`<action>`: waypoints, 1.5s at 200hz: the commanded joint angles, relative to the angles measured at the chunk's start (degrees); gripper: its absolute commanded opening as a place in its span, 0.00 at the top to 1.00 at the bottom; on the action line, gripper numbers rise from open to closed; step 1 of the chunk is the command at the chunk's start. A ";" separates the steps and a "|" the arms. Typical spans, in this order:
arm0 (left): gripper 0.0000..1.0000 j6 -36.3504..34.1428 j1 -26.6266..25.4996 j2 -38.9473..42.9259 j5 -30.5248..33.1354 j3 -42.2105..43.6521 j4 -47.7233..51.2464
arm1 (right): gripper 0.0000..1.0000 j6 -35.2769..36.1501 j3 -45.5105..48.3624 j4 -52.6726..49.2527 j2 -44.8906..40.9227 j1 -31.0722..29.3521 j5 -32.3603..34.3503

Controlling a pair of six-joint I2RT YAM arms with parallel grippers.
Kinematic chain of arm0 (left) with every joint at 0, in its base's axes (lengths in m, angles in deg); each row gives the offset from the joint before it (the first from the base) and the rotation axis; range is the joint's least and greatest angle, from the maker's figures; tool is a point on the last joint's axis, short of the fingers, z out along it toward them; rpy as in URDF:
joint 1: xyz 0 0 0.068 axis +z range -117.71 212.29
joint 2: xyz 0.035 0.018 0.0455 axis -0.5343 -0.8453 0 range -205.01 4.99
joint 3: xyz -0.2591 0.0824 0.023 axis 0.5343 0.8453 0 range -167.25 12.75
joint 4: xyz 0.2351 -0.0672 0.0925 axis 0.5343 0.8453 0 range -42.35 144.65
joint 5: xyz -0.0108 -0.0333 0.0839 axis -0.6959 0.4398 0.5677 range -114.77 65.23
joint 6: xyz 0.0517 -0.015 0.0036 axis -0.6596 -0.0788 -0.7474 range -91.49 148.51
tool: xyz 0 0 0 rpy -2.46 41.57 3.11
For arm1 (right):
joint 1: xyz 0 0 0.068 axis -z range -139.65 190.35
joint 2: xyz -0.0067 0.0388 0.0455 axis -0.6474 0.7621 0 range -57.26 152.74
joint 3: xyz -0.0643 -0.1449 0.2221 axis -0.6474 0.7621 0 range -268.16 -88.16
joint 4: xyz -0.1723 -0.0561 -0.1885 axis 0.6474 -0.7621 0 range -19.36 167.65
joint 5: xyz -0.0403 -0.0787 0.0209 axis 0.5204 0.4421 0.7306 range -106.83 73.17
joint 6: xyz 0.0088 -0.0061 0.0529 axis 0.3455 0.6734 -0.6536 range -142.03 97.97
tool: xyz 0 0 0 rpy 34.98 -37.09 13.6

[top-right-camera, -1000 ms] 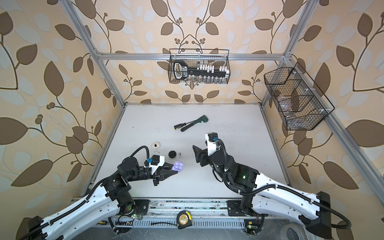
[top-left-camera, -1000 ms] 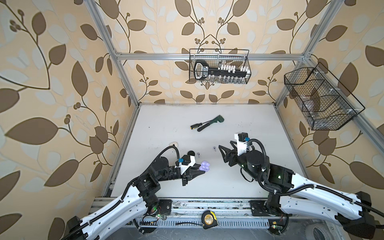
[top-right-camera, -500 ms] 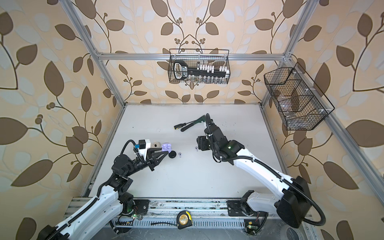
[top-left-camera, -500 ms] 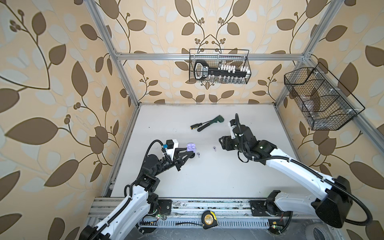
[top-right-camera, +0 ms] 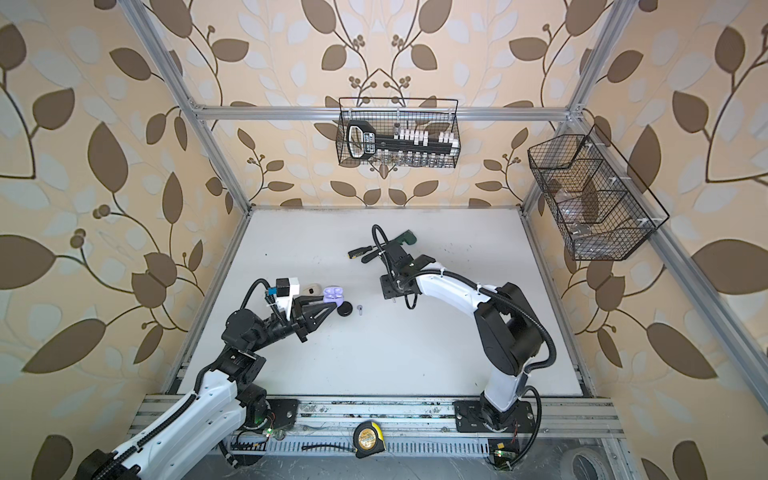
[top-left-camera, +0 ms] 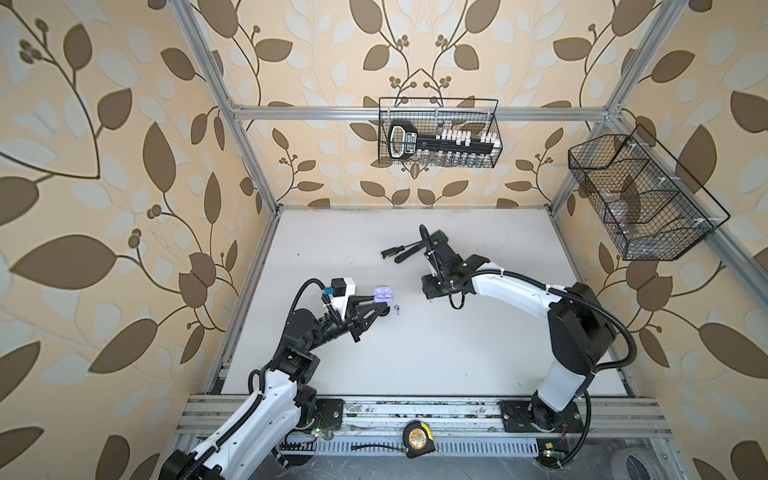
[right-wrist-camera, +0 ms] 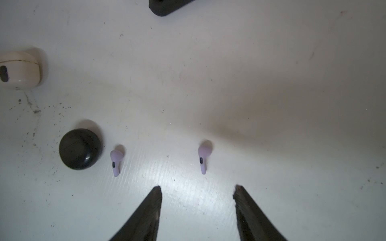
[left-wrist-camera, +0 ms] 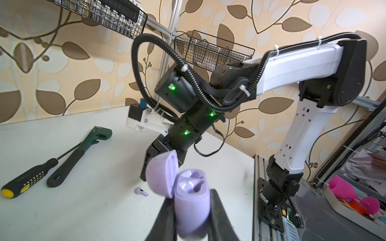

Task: Insert the wireless bluetooth earbuds into the charging case
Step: 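Move the right gripper over the lilac earbuds on the table, then lower the right gripper and close it on one lilac earbud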

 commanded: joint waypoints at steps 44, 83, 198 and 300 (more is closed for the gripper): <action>1.00 0.44 0.34 0.22 -2.10 -1.28 -2.67 | 0.41 3.63 -2.71 -2.78 4.62 0.30 0.36; 1.00 0.45 0.34 -0.03 -2.19 -1.41 -2.67 | 0.44 4.47 -3.19 -2.56 8.08 0.61 -1.82; 1.00 -0.05 0.34 -0.67 -2.81 -1.70 -2.23 | 0.61 4.74 -3.72 -2.69 12.41 0.83 0.37; 1.00 -0.03 0.34 -0.36 -3.07 -1.85 -1.75 | 0.72 3.79 -4.15 -2.44 14.52 0.82 1.16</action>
